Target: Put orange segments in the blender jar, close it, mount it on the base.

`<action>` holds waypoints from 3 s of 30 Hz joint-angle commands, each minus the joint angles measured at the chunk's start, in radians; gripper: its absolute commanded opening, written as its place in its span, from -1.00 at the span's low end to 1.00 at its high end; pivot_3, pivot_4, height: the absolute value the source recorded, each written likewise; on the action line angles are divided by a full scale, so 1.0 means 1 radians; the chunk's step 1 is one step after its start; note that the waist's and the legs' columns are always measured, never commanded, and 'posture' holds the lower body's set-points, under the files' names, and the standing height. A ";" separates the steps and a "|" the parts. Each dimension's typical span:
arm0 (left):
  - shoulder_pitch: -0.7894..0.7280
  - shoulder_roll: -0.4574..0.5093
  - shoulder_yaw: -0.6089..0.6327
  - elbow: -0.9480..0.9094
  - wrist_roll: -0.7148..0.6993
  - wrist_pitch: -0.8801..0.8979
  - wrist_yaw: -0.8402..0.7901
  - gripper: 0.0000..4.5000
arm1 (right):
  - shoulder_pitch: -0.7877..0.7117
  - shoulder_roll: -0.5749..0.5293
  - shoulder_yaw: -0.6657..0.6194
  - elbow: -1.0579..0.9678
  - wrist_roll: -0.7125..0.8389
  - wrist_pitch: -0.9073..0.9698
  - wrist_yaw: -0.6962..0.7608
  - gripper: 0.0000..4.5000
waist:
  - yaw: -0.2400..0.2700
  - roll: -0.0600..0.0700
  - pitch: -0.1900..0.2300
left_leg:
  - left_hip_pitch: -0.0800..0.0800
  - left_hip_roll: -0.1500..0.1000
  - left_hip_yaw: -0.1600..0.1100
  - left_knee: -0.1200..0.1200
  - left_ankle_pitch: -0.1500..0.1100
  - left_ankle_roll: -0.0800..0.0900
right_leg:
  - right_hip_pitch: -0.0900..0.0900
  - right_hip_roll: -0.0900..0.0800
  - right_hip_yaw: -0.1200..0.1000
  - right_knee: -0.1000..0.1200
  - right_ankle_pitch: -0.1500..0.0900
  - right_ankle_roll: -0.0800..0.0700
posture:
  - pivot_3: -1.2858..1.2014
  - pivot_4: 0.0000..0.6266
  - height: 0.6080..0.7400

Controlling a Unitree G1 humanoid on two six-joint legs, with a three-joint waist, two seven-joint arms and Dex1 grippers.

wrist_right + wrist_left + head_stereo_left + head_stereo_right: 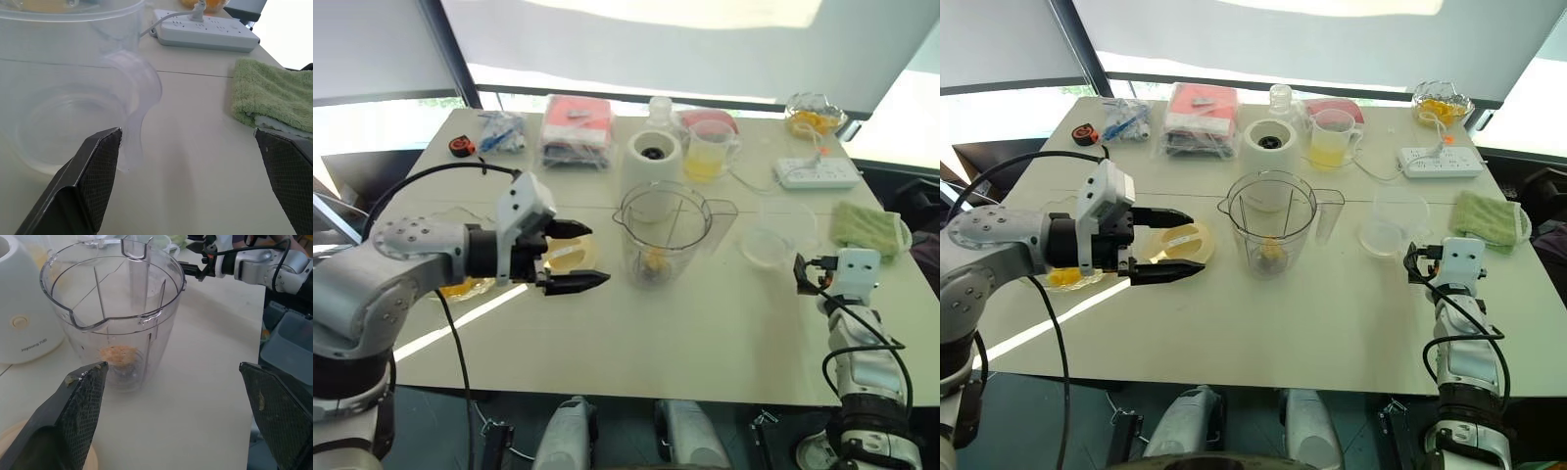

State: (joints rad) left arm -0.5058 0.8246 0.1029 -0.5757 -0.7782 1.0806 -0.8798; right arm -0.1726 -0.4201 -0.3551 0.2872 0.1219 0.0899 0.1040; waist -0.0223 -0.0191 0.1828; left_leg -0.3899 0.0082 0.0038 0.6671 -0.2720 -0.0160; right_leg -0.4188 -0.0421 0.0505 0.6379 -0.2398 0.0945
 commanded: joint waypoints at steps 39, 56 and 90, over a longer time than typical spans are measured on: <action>0.040 0.172 0.046 0.025 -0.105 -0.059 0.004 1.00 | -0.468 -0.154 0.081 0.135 -0.038 -0.126 0.048 -0.97 | -0.048 0.007 0.006 | -0.001 -0.001 0.002 -0.001 0.000 0.000 | -0.003 0.000 0.003 0.000 0.002 0.004 | 0.03 -0.52 1.00; 0.044 0.176 0.069 0.086 -0.077 -0.105 0.001 1.00 | -0.653 -0.335 0.333 -0.175 -0.161 -0.101 0.444 -0.97 | -0.040 0.005 0.008 | -0.003 0.001 0.002 -0.004 0.000 0.000 | -0.006 -0.001 0.001 0.000 0.002 0.004 | 0.03 -0.52 1.00; 0.032 0.110 0.037 0.087 -0.086 -0.098 0.051 1.00 | -0.708 -0.357 0.431 -0.058 -0.520 -0.481 0.327 -0.97 | -0.022 0.003 0.009 | -0.003 0.001 0.003 -0.004 0.000 0.000 | -0.007 -0.001 0.001 0.000 0.003 0.004 | 0.03 -0.52 1.00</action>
State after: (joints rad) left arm -0.4492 0.9349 0.1326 -0.4784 -0.8614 0.9933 -0.8265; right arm -0.8458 -0.7614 0.0929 0.2441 -0.3933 -0.3746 0.4544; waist -0.0444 -0.0156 0.1921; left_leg -0.3932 0.0090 0.0070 0.6633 -0.2722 -0.0158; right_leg -0.4257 -0.0433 0.0518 0.6377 -0.2372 0.0988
